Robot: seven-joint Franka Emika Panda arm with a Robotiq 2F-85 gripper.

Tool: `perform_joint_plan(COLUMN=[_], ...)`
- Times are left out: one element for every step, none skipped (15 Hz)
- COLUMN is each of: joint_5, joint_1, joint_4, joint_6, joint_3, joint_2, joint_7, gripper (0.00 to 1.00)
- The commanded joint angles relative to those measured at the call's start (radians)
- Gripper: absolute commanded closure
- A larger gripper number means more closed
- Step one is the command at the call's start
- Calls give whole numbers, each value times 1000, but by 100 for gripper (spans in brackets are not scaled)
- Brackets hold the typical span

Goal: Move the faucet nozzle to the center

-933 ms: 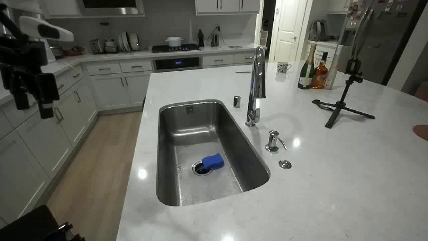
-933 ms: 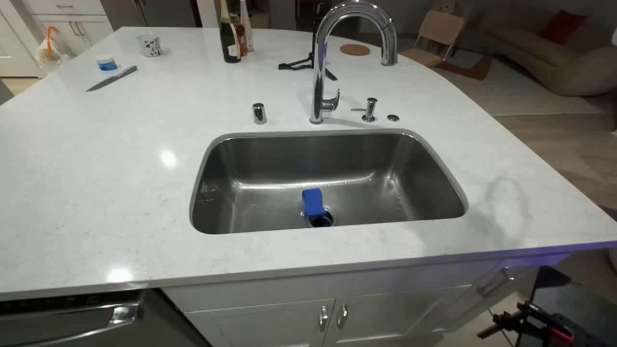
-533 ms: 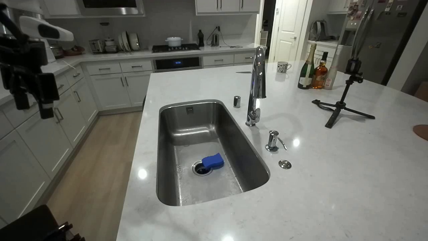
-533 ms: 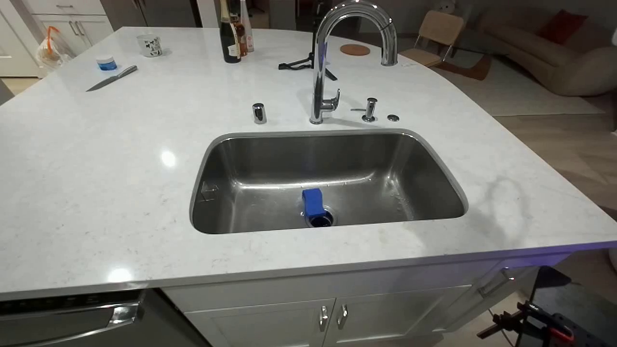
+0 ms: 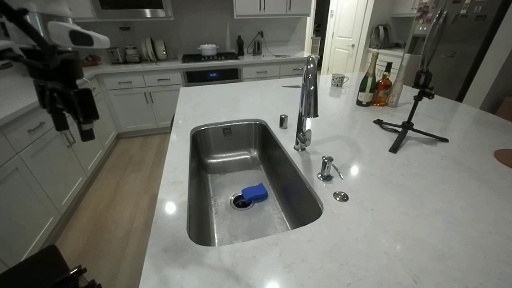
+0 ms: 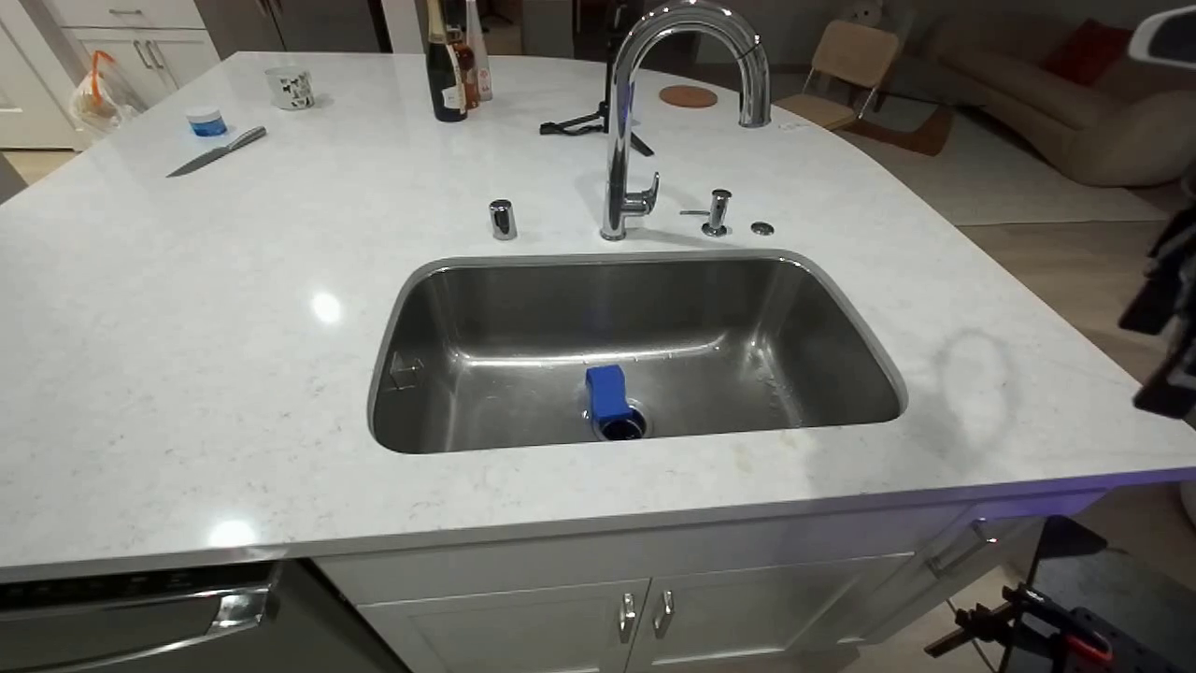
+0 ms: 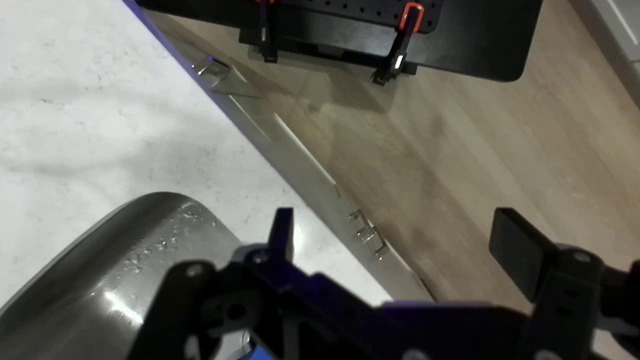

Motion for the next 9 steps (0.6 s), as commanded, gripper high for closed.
perform_joint_plan(joint_5=[-55,-79,-102,-128,-154,-180,-203,-226,-247], joint_1=[-49,-63,-77,-90,-103,-116,-127,-139,-152], joint_4=[45,55,65,79,93,106,120,129,138], joint_6=[77,100,126,145,163,184,206,230,252], joint_3=[-28,-38,-48,-59,-69,-79,-90,-101,-115], joint_2=[63,77,89,102,115,127,139,148,157], joint_7=[0,-3,-6,-10,-13,-17,-22,-23,-27], gripper=[0,0,0,0,0,0,0,0,0])
